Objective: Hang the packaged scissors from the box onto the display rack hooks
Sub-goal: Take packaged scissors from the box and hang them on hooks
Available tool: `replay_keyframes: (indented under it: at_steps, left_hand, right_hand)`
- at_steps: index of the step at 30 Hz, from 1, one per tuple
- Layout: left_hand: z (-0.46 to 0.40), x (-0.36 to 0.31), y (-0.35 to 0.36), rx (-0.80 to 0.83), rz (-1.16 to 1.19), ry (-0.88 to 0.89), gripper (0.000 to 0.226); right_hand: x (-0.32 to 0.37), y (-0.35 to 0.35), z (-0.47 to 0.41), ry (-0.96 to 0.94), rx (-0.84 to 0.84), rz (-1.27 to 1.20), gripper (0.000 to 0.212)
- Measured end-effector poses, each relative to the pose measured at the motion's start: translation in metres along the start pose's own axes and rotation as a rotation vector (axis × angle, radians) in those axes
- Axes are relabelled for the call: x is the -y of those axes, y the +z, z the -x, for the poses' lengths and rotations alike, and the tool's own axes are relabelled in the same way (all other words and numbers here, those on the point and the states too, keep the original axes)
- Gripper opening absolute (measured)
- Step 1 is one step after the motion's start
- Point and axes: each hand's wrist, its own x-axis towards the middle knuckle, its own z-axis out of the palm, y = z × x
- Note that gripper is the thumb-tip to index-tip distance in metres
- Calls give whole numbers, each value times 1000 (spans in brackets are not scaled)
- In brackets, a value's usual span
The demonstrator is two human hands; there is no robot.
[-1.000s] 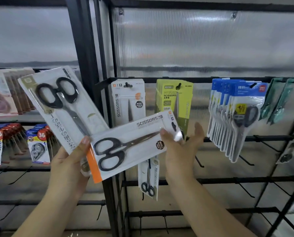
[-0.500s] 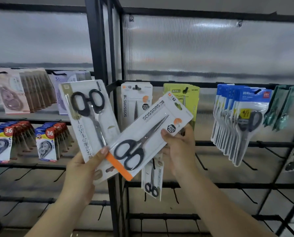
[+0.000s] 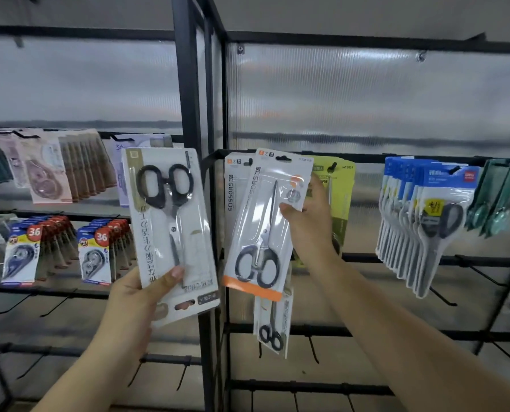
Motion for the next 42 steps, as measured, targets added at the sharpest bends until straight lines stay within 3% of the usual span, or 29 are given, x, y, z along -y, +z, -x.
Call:
replay_keyframes:
  at_steps: [3, 7, 12, 13, 15, 17, 18, 21, 22, 28, 30, 32, 34, 37, 40, 42]
  left_hand:
    - [-1, 0, -5, 48, -10, -13, 46]
    - [-1, 0, -6, 61, -15, -27, 51]
    - [-1, 0, -4, 85, 16, -19, 34]
    - [-1, 0, -4, 94, 19, -21, 41]
    - [0, 1, -6, 122, -3, -17, 78]
    - [0, 1, -9, 122, -13, -20, 91]
    - [0, 2, -10, 127, -14, -20, 84]
    - [2, 0, -12, 119, 8, -39, 25]
    - [1, 1, -13, 114, 1, -40, 18]
    - [0, 0, -18, 131, -16, -40, 19]
    - [0, 0, -20, 175, -12, -42, 26]
    - [1, -1, -21, 218, -44, -58, 25]
    - [2, -1, -21, 286, -93, -92, 19]
    - [4, 2, -20, 391, -157, -138, 45]
    - [4, 0, -20, 445, -186, -148, 44]
    - [1, 1, -24, 435, -209, -139, 59]
  right_hand:
    - [0, -1, 3, -26, 1, -50, 57]
    - [0, 3, 6, -32, 75, -2, 60]
    - [3, 15, 0, -4, 142, 81, 71]
    - [2, 18, -2, -13, 144, 96, 71]
    - [3, 21, -5, -19, 136, 104, 69]
    - [3, 22, -8, -27, 133, 104, 65]
    - [2, 22, -9, -27, 135, 109, 65]
    - [-3, 23, -11, 0, 136, 116, 67]
    - [-6, 23, -11, 12, 134, 123, 68]
    - [-14, 17, 3, 164, 29, 88, 83]
    - [-9, 13, 15, 112, -44, 100, 70]
    - [-1, 9, 25, 61, 2, 73, 51]
    - [12, 7, 33, 139, 243, -9, 49]
    - [20, 4, 31, 271, 531, -218, 33]
    - [13, -2, 24, 325, 465, -297, 19]
    - [1, -10, 21, 374, 377, -391, 20]
